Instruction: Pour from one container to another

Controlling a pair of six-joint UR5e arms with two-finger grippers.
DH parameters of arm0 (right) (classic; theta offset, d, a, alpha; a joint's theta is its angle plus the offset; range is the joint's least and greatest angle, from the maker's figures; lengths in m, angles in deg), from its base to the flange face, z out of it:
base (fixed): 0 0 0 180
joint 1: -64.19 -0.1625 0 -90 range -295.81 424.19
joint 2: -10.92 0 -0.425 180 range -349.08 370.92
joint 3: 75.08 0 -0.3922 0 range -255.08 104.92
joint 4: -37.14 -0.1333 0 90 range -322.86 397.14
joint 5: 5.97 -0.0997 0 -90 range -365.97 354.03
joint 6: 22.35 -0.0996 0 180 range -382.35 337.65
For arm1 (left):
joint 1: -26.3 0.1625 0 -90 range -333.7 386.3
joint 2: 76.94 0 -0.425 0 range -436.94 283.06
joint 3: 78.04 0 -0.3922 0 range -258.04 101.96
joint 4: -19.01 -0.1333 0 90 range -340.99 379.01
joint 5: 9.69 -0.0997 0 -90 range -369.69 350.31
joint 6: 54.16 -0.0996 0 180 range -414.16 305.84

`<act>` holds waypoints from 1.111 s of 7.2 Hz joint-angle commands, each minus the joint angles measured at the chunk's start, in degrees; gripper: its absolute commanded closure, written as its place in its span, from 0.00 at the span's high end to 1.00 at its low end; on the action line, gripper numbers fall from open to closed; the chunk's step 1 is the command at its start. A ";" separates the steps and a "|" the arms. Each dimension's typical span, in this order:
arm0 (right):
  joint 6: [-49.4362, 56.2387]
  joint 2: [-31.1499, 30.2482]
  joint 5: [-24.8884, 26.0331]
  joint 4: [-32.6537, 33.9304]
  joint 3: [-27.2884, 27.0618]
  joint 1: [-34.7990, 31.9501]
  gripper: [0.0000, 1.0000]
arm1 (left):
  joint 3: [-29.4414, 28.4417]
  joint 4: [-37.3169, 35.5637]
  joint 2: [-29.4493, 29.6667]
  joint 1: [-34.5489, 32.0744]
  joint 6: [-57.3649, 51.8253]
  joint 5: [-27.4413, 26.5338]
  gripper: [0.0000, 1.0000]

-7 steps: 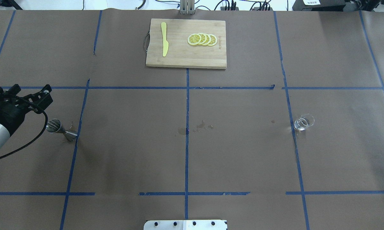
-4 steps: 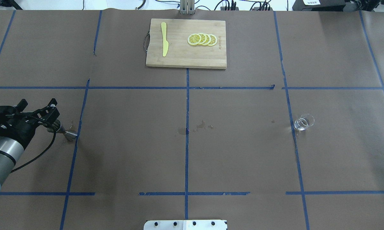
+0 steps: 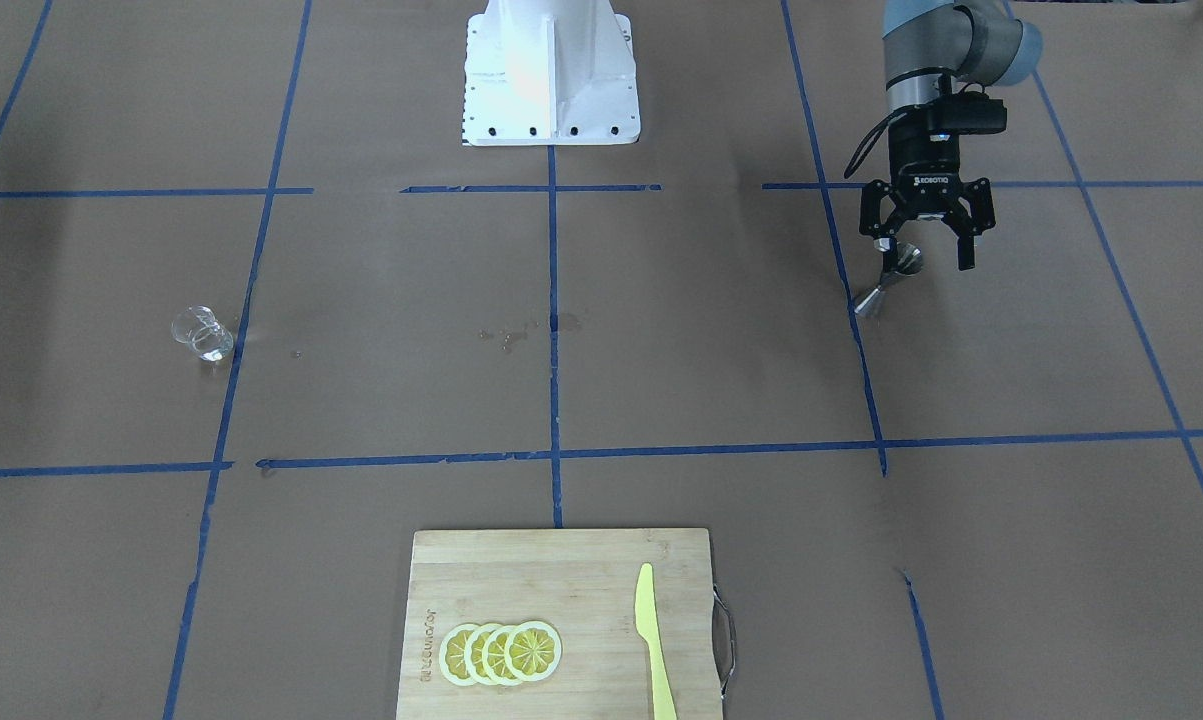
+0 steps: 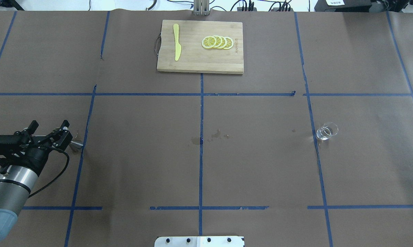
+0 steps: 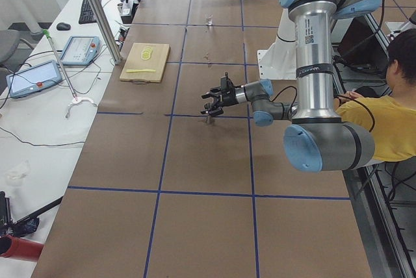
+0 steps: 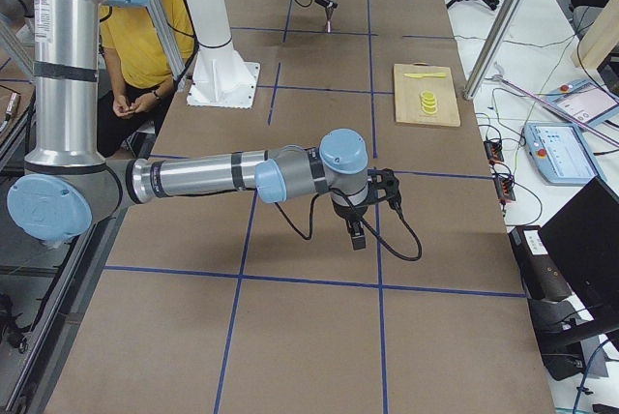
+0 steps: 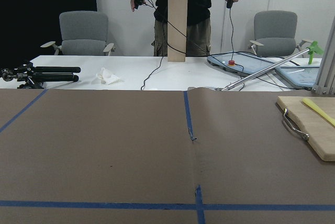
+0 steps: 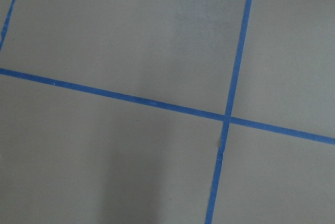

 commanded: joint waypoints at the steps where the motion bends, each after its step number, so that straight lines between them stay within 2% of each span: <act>1: 0.00 0.04 0.03 0.00 0.09 0.02 1.00 | -2.08 1.29 0.87 2.23 1.05 -3.14 1.00; 3: 0.00 -0.05 0.03 0.00 0.09 -0.07 1.00 | -3.74 1.38 2.37 2.85 1.05 -6.38 1.00; 5: 0.08 -0.05 0.03 0.00 0.26 -0.07 1.00 | -9.17 4.61 4.47 3.20 1.14 -9.46 1.00; 8: 0.00 -0.05 0.03 0.00 0.26 -0.07 1.00 | -12.10 5.78 6.24 4.00 1.31 -10.43 1.00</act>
